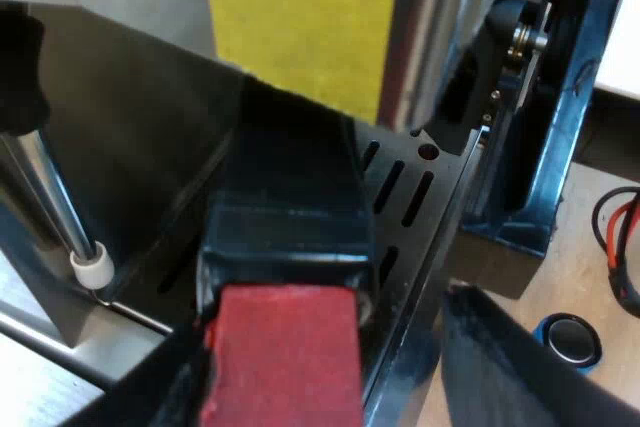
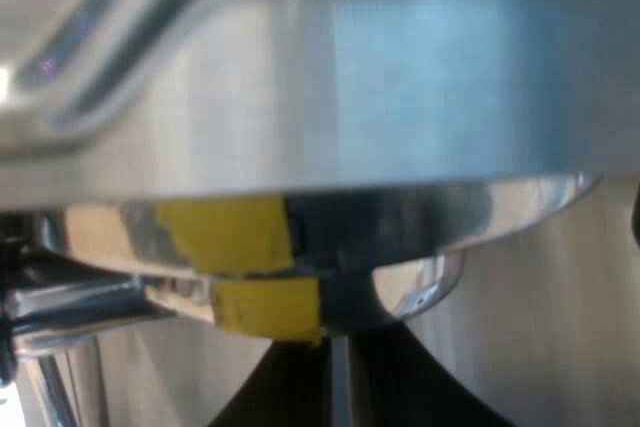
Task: Put the handle in the coffee machine
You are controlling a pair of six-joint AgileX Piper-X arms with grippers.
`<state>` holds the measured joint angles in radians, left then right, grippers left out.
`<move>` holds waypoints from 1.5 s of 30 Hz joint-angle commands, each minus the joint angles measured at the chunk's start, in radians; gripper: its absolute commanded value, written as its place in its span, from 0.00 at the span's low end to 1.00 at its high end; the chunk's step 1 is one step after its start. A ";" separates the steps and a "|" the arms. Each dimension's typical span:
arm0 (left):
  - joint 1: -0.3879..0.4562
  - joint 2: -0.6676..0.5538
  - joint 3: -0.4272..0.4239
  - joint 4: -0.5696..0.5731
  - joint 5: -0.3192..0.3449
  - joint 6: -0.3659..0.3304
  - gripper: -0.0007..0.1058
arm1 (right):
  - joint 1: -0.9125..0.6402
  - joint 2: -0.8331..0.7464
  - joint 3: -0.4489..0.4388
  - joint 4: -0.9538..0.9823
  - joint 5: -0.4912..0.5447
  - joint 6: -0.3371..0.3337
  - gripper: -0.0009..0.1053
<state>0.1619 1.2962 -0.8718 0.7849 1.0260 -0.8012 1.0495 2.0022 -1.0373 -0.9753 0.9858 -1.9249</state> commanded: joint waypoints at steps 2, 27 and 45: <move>0.000 -0.026 -0.021 -0.011 0.041 -0.003 0.46 | -0.020 -0.043 -0.028 -0.133 0.027 -0.010 0.08; 0.000 -0.026 -0.021 -0.003 0.043 0.004 0.46 | -0.020 -0.053 -0.029 -0.238 0.018 -0.010 0.08; 0.000 -0.026 -0.021 -0.003 0.043 0.024 0.46 | -0.020 -0.053 -0.029 -0.240 0.018 -0.008 0.08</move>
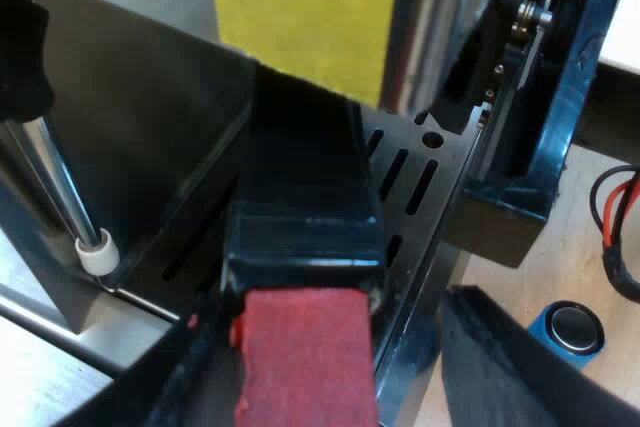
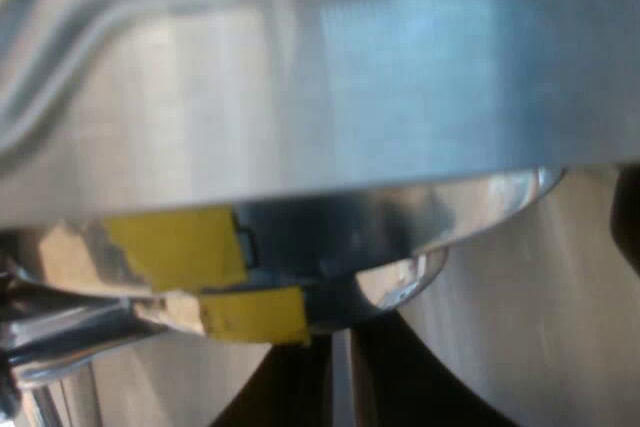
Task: Put the handle in the coffee machine
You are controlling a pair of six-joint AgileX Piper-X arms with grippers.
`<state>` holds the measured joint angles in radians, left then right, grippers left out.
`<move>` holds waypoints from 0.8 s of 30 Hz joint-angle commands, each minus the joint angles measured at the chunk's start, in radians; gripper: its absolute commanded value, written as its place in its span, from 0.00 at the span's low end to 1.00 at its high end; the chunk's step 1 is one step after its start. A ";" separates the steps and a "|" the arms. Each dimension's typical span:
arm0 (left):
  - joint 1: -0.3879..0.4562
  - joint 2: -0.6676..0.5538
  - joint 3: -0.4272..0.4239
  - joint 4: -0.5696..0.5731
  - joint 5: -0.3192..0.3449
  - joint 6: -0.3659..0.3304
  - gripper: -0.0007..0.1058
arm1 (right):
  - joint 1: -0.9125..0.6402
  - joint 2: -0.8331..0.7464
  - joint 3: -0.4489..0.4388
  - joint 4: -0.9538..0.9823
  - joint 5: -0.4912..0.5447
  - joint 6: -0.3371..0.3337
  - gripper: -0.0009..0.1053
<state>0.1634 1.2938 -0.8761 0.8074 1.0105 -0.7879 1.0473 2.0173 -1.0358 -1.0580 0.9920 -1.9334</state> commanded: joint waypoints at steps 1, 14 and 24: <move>-0.002 -0.024 -0.017 -0.025 0.059 0.010 0.46 | -0.018 -0.068 -0.031 -0.157 0.012 0.000 0.08; -0.002 -0.024 -0.017 -0.025 0.059 0.010 0.22 | -0.018 -0.068 -0.031 -0.149 0.012 0.051 0.08; -0.002 -0.024 -0.017 -0.025 0.059 0.014 0.01 | -0.018 -0.068 -0.031 -0.149 0.012 -0.005 0.08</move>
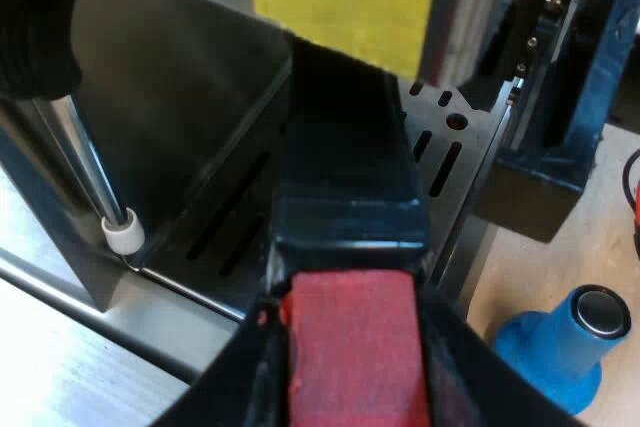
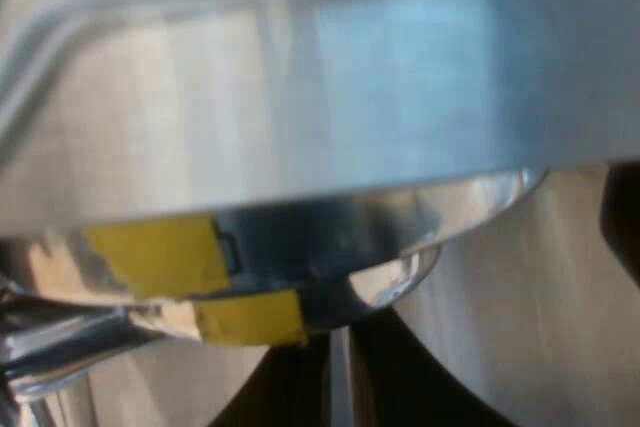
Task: Put the handle in the coffee machine
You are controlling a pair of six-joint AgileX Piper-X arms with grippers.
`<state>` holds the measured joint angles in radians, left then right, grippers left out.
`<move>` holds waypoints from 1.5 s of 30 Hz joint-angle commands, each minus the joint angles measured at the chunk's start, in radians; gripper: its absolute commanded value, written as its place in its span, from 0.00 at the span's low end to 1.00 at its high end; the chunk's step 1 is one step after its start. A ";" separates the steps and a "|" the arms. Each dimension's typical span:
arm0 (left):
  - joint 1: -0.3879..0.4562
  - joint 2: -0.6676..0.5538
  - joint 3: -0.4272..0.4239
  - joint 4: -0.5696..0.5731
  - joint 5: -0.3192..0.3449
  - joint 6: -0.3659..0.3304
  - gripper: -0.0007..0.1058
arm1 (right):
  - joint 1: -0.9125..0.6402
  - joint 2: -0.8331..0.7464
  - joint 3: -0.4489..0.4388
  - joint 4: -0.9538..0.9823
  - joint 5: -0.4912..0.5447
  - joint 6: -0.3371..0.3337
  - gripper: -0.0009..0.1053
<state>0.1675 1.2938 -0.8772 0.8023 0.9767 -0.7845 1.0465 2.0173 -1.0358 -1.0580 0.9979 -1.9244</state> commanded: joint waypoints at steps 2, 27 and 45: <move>-0.006 -0.024 -0.016 -0.020 0.093 0.010 0.01 | -0.017 -0.068 -0.031 -0.149 0.008 -0.026 0.08; -0.006 -0.024 -0.016 -0.021 0.093 0.010 0.01 | -0.005 -0.068 -0.031 0.000 -0.132 -0.040 0.29; -0.006 -0.024 -0.016 -0.017 0.093 0.010 0.01 | -0.007 -0.068 -0.031 -0.128 -0.146 -0.051 0.27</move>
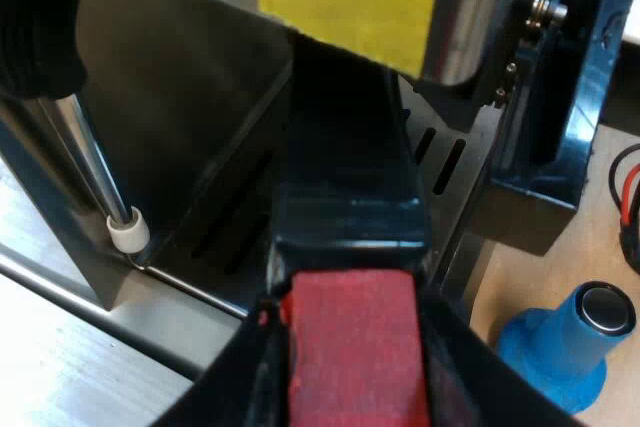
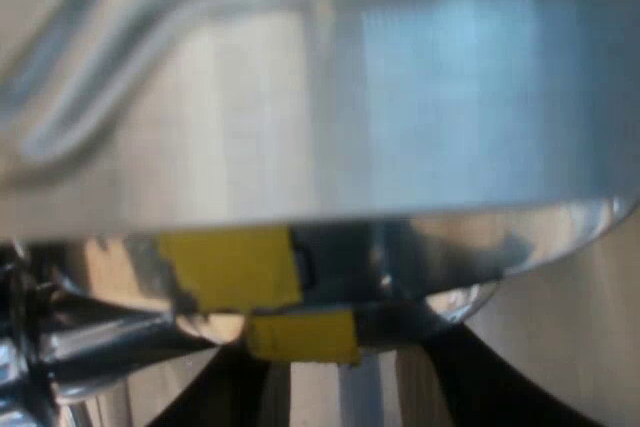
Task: Put the handle in the coffee machine
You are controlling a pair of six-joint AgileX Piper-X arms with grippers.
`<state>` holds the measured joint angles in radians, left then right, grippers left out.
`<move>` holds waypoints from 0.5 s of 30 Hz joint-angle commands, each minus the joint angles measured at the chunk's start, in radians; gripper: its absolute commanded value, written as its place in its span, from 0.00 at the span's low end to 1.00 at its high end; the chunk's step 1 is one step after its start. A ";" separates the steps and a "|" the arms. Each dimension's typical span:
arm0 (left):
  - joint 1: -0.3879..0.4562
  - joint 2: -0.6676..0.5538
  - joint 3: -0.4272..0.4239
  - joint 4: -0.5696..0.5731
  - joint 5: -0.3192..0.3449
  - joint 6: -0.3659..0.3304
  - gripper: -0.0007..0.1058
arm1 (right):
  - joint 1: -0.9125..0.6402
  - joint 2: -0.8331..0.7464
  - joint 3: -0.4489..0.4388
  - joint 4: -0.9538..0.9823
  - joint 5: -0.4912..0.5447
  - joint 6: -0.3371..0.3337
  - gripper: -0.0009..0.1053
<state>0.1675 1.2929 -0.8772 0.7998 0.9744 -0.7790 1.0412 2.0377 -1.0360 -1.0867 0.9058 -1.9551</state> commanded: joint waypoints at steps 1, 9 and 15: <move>-0.006 -0.023 -0.016 -0.012 0.095 0.005 0.02 | -0.002 -0.088 -0.031 -0.114 -0.051 -0.026 0.27; -0.006 -0.023 -0.016 0.020 0.088 0.005 0.45 | -0.002 -0.107 -0.031 -0.152 -0.051 -0.066 0.27; -0.006 -0.023 -0.016 0.041 0.038 0.005 0.47 | -0.002 -0.122 -0.031 -0.152 -0.051 -0.068 0.27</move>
<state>0.1683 1.2851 -0.8772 0.8380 0.9802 -0.7790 1.0412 2.0684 -1.0380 -1.1704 0.9013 -2.0039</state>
